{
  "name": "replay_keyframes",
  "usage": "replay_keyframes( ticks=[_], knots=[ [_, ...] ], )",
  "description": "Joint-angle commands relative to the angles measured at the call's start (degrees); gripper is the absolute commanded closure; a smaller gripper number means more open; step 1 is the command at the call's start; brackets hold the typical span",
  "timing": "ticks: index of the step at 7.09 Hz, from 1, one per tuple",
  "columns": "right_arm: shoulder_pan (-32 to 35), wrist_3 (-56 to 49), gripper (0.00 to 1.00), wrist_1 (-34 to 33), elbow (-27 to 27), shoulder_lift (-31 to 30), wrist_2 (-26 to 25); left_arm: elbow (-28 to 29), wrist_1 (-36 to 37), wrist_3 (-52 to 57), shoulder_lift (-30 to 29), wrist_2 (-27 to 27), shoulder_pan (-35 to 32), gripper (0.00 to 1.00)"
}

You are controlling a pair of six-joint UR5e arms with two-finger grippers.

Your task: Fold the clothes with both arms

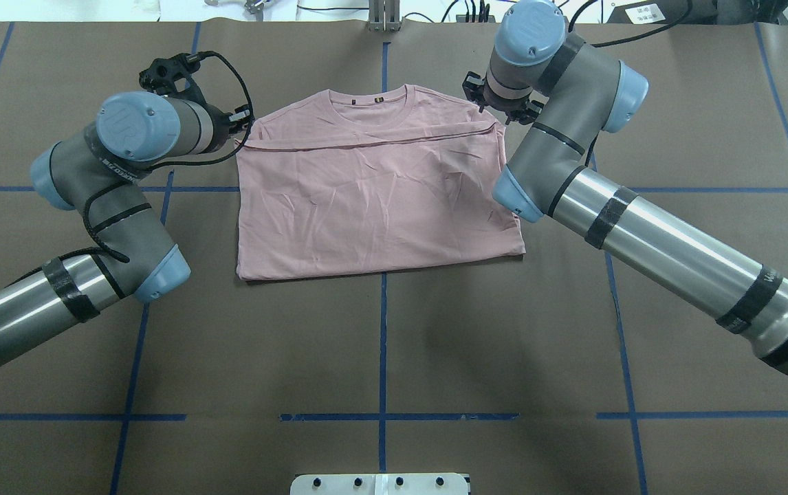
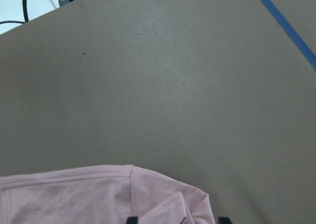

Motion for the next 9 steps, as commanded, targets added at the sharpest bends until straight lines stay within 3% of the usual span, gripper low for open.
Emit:
replay_keyframes(
  ticks=[1,2,3,5,9],
  knots=[
    [-1.83,0.79,0.0,-0.07,18.6,-12.08,0.69,-4.48,-0.54,-1.21,1.74,-0.16,-0.35,0.6],
    [-4.12,3.83,0.0,-0.16,26.55,-17.74,1.3,-6.25,-0.63,-1.74,3.49,-0.25,-0.35,0.6],
    [-7.1,11.96,0.0,0.19,30.9,-22.23,1.13,-6.61,-0.63,-2.18,3.94,-1.64,-0.35,0.6],
    [-10.63,15.99,0.19,0.1,31.82,-23.76,0.43,-6.97,-0.63,-4.02,3.86,-1.83,-0.09,0.6],
    [-13.45,15.99,0.23,-0.42,31.29,-25.79,-0.8,-6.88,-0.72,-4.12,3.77,-1.74,0.09,0.6]
  ],
)
